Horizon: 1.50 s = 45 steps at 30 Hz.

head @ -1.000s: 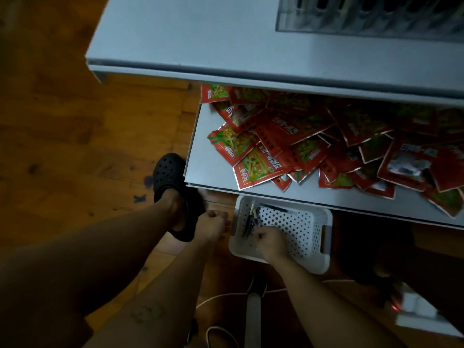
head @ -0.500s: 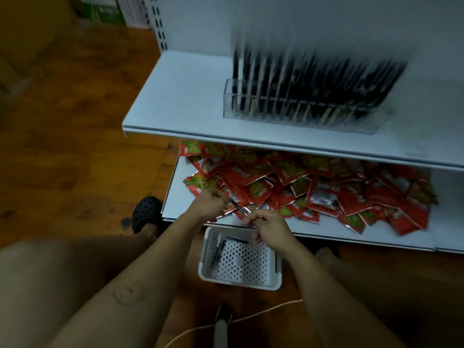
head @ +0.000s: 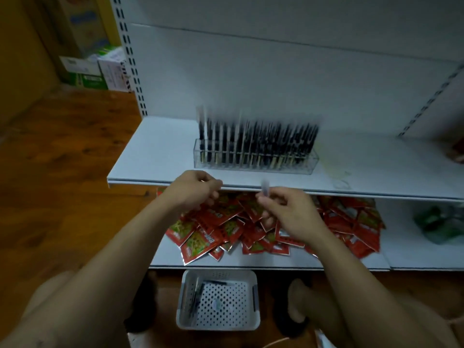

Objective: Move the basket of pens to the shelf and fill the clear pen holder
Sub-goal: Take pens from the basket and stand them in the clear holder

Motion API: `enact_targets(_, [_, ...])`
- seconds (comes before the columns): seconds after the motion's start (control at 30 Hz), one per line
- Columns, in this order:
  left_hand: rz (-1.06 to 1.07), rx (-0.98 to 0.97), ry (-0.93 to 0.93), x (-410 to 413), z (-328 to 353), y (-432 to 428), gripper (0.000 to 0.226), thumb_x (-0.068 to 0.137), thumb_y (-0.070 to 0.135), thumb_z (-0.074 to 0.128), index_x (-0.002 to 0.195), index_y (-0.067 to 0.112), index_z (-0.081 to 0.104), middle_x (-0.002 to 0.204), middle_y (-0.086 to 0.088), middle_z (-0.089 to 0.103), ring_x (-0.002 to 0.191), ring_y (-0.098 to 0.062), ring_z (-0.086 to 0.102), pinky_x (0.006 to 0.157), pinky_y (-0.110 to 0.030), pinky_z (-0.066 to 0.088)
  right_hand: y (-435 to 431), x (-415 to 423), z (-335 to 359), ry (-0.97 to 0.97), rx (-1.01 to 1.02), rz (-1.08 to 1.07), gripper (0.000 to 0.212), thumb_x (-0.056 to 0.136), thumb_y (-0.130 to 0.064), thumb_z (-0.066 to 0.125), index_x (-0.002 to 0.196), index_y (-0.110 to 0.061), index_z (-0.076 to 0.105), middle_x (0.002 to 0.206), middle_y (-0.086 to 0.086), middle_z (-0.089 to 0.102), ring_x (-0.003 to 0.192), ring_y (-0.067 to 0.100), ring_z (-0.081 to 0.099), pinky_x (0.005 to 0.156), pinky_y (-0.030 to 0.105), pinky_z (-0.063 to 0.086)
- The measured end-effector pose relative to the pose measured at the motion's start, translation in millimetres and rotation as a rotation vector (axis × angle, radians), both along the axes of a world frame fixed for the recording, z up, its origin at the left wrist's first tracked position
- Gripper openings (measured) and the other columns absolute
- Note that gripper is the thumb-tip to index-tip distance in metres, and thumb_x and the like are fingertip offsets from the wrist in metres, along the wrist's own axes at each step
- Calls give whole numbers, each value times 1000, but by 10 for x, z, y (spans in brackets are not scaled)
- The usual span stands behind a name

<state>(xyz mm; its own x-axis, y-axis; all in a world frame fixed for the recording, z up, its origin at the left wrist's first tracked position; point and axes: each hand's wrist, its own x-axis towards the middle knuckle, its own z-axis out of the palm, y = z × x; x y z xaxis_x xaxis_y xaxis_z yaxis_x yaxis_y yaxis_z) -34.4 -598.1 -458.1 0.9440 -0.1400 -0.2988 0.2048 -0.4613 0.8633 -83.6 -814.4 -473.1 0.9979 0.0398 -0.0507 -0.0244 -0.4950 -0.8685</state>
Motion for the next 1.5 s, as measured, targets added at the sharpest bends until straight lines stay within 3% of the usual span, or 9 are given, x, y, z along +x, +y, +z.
enact_targets(0.1, [94, -38, -90, 100, 79, -22, 20, 94, 33, 58, 97, 15, 66, 89, 1, 72, 78, -14, 67, 75, -32, 53, -113, 201, 242, -183, -157, -96, 21, 89, -39, 63, 93, -21, 73, 82, 5, 65, 70, 14, 60, 66, 30, 49])
enact_targets(0.2, [192, -81, -108, 216, 14, -23, 19, 94, 29, 58, 99, 12, 66, 91, -1, 71, 81, -16, 67, 67, -27, 49, -257, 448, 447, -337, -166, -185, 20, 91, -34, 62, 95, -17, 72, 96, 7, 64, 88, 22, 63, 85, 45, 53])
enact_targets(0.27, [224, -86, -92, 293, -34, -9, 18, 94, 27, 59, 97, 10, 66, 91, -4, 71, 81, -19, 67, 66, -26, 48, -351, 600, 558, -404, -151, -284, 27, 89, -25, 66, 116, -19, 64, 91, 1, 62, 82, 18, 62, 84, 33, 55])
enact_targets(0.37, [286, -78, -112, 460, -45, 36, 15, 93, 21, 60, 95, 8, 65, 93, -11, 70, 84, -25, 65, 70, -31, 49, -474, 735, 613, -545, -70, -422, 73, 88, -14, 69, 147, -34, 31, 88, -11, 55, 77, 8, 62, 74, 12, 52])
enact_targets(0.53, [476, -79, -146, 773, -66, 92, 19, 91, 20, 64, 97, 2, 62, 92, -12, 62, 91, -30, 59, 79, -43, 53, -564, 920, 489, -700, -102, -511, 53, 88, -15, 67, 134, -29, 45, 85, -17, 54, 79, 13, 66, 72, 18, 53])
enact_targets(0.87, [543, -162, -106, 983, -172, 44, 6, 92, 12, 60, 96, 8, 59, 84, -8, 55, 87, -26, 53, 63, -29, 45, -558, 1092, 415, -713, -114, -462, 45, 89, -15, 67, 128, -26, 50, 84, -22, 55, 76, 8, 65, 71, 17, 53])
enact_targets(1.03, [534, -160, -117, 977, -210, 45, 7, 92, 12, 59, 86, 11, 57, 82, -5, 56, 87, -25, 55, 70, -34, 47, -558, 1071, 447, -682, -112, -423, 44, 88, -14, 67, 126, -27, 50, 86, -15, 58, 75, 9, 67, 72, 27, 57])
enact_targets(1.27, [525, -122, -152, 962, -243, 45, 8, 94, 16, 58, 96, 9, 58, 81, -4, 56, 77, -21, 53, 66, -32, 48, -614, 1013, 345, -691, -239, -398, 31, 90, -14, 63, 120, -19, 58, 85, -11, 60, 72, 7, 61, 69, 8, 46])
enact_targets(1.5, [525, -108, -180, 947, -263, 52, 9, 94, 17, 59, 94, 9, 56, 80, -5, 55, 72, -18, 53, 75, -37, 50, -614, 964, 324, -600, -285, -338, 38, 94, -11, 53, 129, -27, 54, 86, 1, 64, 74, 23, 67, 72, 33, 55])
